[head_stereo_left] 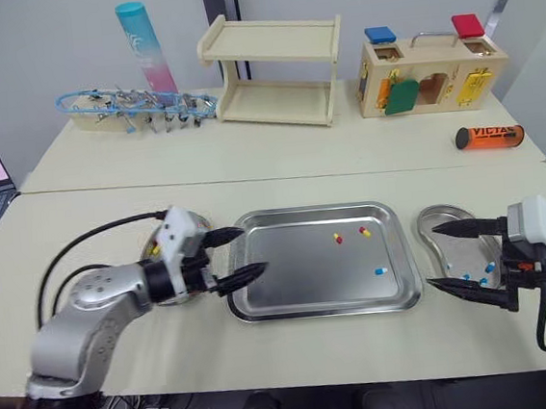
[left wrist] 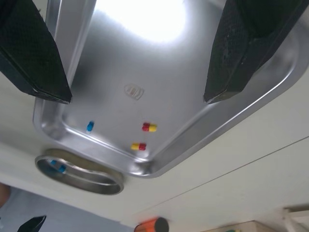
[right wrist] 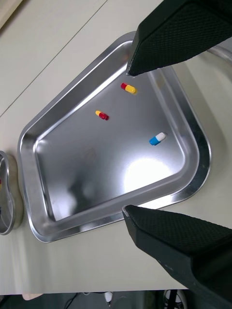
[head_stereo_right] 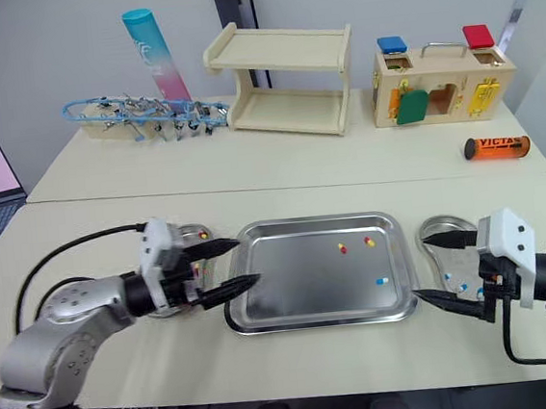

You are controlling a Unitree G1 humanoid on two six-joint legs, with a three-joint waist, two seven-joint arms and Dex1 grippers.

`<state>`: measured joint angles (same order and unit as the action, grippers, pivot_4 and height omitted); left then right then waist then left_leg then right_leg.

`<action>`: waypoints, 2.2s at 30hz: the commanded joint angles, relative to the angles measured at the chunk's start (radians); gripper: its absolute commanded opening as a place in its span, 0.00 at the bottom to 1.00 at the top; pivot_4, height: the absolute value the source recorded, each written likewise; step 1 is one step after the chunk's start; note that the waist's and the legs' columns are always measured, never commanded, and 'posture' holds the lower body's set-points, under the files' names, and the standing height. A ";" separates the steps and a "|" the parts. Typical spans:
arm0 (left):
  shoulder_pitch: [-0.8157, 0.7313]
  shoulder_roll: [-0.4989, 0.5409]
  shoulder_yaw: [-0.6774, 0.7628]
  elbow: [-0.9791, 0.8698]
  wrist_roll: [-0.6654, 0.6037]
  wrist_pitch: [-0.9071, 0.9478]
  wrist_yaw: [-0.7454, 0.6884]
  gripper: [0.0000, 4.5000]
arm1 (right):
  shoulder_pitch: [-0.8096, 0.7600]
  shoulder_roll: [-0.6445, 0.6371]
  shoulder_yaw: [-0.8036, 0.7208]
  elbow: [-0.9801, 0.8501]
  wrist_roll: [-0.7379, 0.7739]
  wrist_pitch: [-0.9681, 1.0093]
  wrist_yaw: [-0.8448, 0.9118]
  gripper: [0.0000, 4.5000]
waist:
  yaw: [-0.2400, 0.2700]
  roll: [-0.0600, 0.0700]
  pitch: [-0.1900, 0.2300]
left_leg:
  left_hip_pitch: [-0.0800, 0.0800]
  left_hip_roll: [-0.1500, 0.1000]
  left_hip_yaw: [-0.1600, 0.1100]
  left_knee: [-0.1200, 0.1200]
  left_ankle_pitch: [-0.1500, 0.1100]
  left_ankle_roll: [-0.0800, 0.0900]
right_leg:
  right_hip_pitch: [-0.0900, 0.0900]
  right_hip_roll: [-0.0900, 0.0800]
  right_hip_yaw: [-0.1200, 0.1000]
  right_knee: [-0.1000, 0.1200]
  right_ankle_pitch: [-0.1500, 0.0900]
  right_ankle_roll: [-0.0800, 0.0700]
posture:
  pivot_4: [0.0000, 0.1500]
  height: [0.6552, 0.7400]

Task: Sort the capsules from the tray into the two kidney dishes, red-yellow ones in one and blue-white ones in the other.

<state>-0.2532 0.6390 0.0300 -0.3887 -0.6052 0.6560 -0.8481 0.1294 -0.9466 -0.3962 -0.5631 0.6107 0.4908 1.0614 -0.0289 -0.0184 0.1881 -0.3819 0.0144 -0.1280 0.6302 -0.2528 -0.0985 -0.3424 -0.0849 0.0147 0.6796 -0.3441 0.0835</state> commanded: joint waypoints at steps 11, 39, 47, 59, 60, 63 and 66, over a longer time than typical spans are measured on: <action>-0.233 -0.285 -0.319 0.256 0.267 -0.083 0.159 0.66 | 0.037 0.049 0.038 -0.072 -0.025 -0.025 -0.069 1.00 | 0.001 0.000 0.000 | 0.000 -0.001 0.000 0.000 0.000 0.000 | 0.001 0.000 0.000 -0.001 0.000 0.000 | 1.00 1.00; -0.445 -0.490 -0.385 0.853 0.529 -0.366 0.042 0.50 | 0.110 0.090 0.073 -0.093 -0.076 -0.096 -0.087 1.00 | 0.000 0.000 0.000 | 0.000 -0.001 -0.001 0.001 0.001 -0.002 | 0.001 0.000 -0.001 -0.001 0.000 0.000 | 1.00 1.00; -0.432 -0.491 -0.372 0.830 0.532 -0.370 0.026 0.07 | 0.099 0.087 0.081 -0.107 -0.068 -0.079 -0.103 1.00 | 0.000 0.000 0.000 | 0.000 -0.001 -0.001 0.001 0.001 -0.002 | 0.001 0.000 -0.001 -0.001 0.000 0.000 | 1.00 1.00; -0.387 -0.421 -0.297 0.605 0.476 -0.308 0.000 0.00 | 0.054 0.083 0.096 -0.105 -0.056 -0.056 -0.109 1.00 | -0.001 0.000 0.000 | 0.000 -0.001 -0.001 0.001 0.002 -0.003 | 0.001 0.000 -0.001 0.000 0.000 0.000 | 1.00 1.00; -0.382 -0.409 -0.289 0.569 0.467 -0.298 -0.005 0.00 | 0.050 0.082 0.097 -0.105 -0.054 -0.054 -0.108 1.00 | -0.001 0.000 0.000 | 0.000 -0.001 -0.001 0.001 0.002 -0.003 | 0.001 0.000 -0.001 0.000 0.000 0.000 | 1.00 1.00; -0.371 -0.367 -0.242 0.445 0.416 -0.228 -0.013 0.00 | 0.031 0.077 0.100 -0.107 -0.047 -0.046 -0.103 1.00 | -0.001 0.000 0.000 | 0.000 -0.001 -0.001 0.001 0.002 -0.003 | 0.001 0.000 -0.001 -0.001 0.000 0.000 | 1.00 1.00; -0.364 -0.303 -0.174 0.347 0.366 -0.144 -0.008 0.00 | 0.000 0.072 0.106 -0.113 -0.030 -0.032 -0.099 1.00 | -0.005 0.000 0.000 | 0.000 -0.001 -0.001 0.001 0.002 -0.004 | 0.001 0.000 -0.001 0.000 0.000 0.000 | 1.00 1.00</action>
<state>-0.6180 0.3187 -0.1888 0.0265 -0.2044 0.4806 -0.8592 0.1442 -0.8596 -0.2839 -0.6395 0.5537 0.4544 0.9586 -0.0342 -0.0185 0.1880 -0.3815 0.0136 -0.1295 0.6308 -0.2506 -0.1022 -0.3417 -0.0849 0.0140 0.6795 -0.3440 0.0838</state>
